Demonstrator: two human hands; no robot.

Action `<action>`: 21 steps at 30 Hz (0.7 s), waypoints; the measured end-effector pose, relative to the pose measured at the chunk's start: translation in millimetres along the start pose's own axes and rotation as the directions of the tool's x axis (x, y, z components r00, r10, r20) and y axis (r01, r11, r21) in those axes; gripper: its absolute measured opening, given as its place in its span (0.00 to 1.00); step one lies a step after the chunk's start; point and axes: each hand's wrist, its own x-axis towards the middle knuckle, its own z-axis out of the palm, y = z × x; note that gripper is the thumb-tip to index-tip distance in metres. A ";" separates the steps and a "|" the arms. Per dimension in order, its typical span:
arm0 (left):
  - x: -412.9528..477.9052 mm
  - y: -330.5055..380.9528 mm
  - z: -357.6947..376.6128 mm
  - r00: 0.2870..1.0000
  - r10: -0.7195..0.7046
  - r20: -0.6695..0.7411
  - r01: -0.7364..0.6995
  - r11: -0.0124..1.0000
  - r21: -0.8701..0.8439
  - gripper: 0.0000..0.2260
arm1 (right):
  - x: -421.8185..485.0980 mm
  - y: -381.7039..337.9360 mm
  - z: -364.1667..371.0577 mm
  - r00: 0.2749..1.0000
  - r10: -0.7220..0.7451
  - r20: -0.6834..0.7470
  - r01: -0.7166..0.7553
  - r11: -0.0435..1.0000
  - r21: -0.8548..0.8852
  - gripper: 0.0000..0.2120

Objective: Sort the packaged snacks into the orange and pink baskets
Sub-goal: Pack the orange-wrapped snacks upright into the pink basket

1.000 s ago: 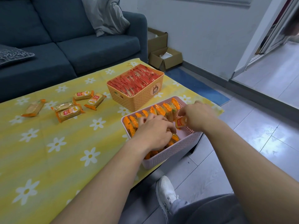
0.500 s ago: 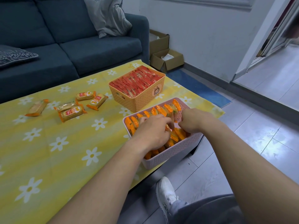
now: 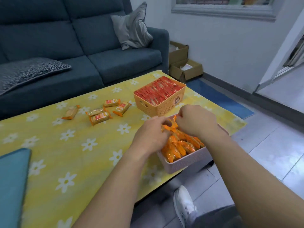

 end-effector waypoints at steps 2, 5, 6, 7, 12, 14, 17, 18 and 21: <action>-4.9 -17.4 -24.1 0.986 -0.148 -0.072 0.139 0.983 -0.120 0.11 | 3.4 -29.8 3.2 0.994 -0.100 0.035 0.093 0.982 0.166 0.11; -4.9 -58.6 -59.9 0.938 -0.330 -0.104 0.316 0.940 -0.131 0.10 | 19.6 -79.0 18.4 0.950 -0.264 0.167 0.200 0.924 0.325 0.11; -4.7 -76.8 -70.9 0.924 -0.368 -0.104 0.359 0.929 -0.092 0.11 | 28.8 -96.1 26.1 0.930 -0.307 0.201 0.226 0.911 0.345 0.11; -4.5 -93.3 -79.8 0.911 -0.398 -0.106 0.395 0.918 -0.045 0.13 | 38.4 -110.5 34.3 0.913 -0.340 0.227 0.250 0.904 0.347 0.11; 17.1 -175.0 -111.2 0.899 -0.416 -0.135 0.437 0.867 0.239 0.21 | 98.7 -166.8 77.3 0.840 -0.430 0.330 0.400 0.903 0.158 0.32; 37.8 -198.5 -113.7 0.921 -0.364 -0.140 0.390 0.863 0.321 0.20 | 128.3 -181.1 98.8 0.837 -0.429 0.340 0.430 0.900 0.077 0.35; 72.1 -230.7 -106.9 0.948 -0.301 -0.105 0.317 0.857 0.407 0.20 | 166.8 -197.2 126.0 0.832 -0.418 0.365 0.477 0.874 -0.089 0.41; 81.2 -238.9 -103.3 0.953 -0.288 -0.095 0.301 0.852 0.428 0.21 | 175.2 -200.0 131.7 0.830 -0.421 0.365 0.496 0.857 -0.140 0.41; 103.4 -262.0 -92.3 0.955 -0.272 -0.119 0.294 0.807 0.512 0.24 | 198.2 -208.4 147.7 0.808 -0.472 0.352 0.573 0.769 -0.283 0.27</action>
